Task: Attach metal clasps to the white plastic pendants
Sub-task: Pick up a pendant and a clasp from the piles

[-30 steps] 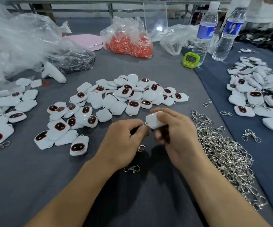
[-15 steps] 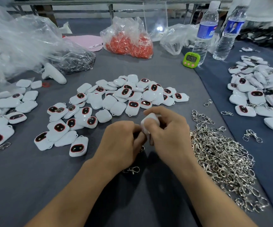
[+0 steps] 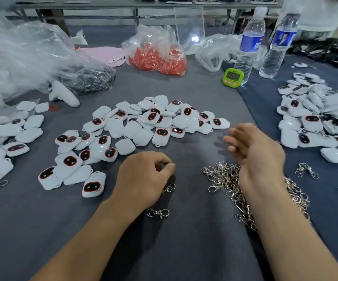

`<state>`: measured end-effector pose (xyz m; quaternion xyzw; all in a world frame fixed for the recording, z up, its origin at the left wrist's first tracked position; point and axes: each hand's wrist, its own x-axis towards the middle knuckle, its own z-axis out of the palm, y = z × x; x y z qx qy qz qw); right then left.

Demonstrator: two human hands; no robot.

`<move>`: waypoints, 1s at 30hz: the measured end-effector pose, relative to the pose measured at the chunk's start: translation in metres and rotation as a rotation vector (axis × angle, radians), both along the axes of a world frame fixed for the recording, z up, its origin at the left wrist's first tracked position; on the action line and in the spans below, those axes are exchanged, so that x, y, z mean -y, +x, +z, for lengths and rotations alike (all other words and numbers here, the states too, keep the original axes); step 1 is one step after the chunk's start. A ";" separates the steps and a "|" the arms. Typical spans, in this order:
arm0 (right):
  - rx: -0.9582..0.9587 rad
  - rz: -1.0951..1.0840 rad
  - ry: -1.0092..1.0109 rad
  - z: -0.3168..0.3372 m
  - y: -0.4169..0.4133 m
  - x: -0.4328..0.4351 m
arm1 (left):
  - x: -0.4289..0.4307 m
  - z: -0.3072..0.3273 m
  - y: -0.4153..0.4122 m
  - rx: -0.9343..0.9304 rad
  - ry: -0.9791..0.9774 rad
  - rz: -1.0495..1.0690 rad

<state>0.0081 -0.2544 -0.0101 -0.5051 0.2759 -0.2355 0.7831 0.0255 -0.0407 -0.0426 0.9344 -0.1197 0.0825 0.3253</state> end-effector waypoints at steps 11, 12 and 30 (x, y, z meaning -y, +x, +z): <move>-0.828 0.320 -1.370 -0.019 0.006 0.025 | -0.004 0.000 0.000 -0.012 -0.011 -0.039; -0.830 0.360 -1.403 -0.018 0.006 0.023 | -0.005 0.001 0.000 -0.017 -0.010 -0.040; -0.251 0.509 -1.281 -0.007 -0.014 -0.036 | -0.025 0.028 0.000 -0.298 0.065 -0.439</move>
